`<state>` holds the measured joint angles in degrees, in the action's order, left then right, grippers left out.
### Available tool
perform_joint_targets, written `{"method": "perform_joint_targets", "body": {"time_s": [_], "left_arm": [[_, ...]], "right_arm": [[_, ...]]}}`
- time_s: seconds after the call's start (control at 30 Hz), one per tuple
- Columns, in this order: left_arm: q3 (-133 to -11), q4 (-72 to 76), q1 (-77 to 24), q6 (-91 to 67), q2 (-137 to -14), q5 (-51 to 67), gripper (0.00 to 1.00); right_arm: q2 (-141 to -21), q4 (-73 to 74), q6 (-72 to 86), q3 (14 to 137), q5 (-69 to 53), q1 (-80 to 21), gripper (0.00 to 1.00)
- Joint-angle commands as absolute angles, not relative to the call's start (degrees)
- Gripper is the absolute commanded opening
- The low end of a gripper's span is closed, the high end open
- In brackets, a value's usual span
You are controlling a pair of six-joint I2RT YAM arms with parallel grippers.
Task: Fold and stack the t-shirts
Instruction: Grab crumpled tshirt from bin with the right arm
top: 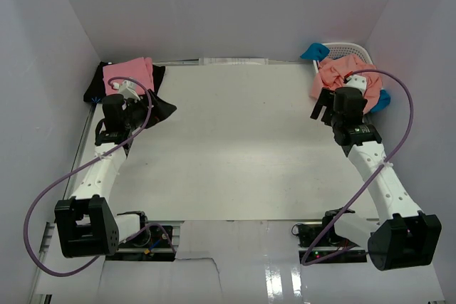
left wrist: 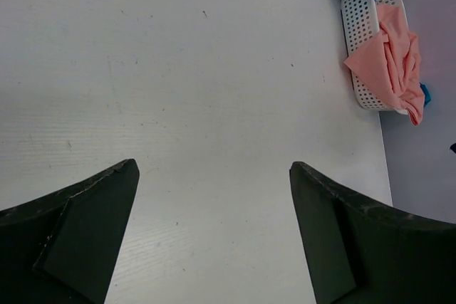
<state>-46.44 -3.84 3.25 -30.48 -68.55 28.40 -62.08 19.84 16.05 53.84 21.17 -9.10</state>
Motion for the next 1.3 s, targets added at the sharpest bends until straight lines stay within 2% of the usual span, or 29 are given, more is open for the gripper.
{"method": "perform_joint_targets", "body": {"time_s": [0.0, 0.13, 0.33, 0.37, 0.47, 0.67, 1.0, 1.27], "left_arm": [[-46.23, -2.29, 3.08, -30.50, -66.18, 29.88, 0.98], [-46.06, -1.76, 3.08, -30.76, -66.09, 30.58, 0.98], [-45.97, -1.41, 3.08, -31.03, -65.57, 31.55, 0.98], [-45.79, -1.41, 3.08, -30.94, -65.39, 31.47, 0.98], [-45.53, -1.32, 3.08, -30.94, -64.60, 31.64, 0.98], [-45.09, -1.23, 3.16, -30.59, -63.81, 32.08, 0.98], [-45.26, -1.06, 3.08, -30.67, -65.04, 32.96, 0.98], [-45.35, -1.05, 3.16, -30.50, -65.92, 32.96, 0.98]], "right_arm": [[-63.89, 20.74, 16.44, 57.30, 23.91, -9.32, 0.90], [-67.40, 20.13, 16.35, 60.63, 25.92, -9.32, 0.90], [-80.75, 20.74, 18.01, 72.30, 30.94, -7.21, 0.99], [-84.51, 20.74, 18.19, 74.07, 30.33, -5.47, 0.92], [-92.16, 21.45, 18.90, 80.65, 30.50, -2.13, 0.88], [-106.49, 23.47, 20.30, 92.87, 30.50, 3.15, 0.91], [-122.07, 24.78, 15.91, 110.19, 28.65, 6.06, 0.96], [-129.37, 26.72, 14.77, 115.13, 29.79, 6.15, 0.95]]}}
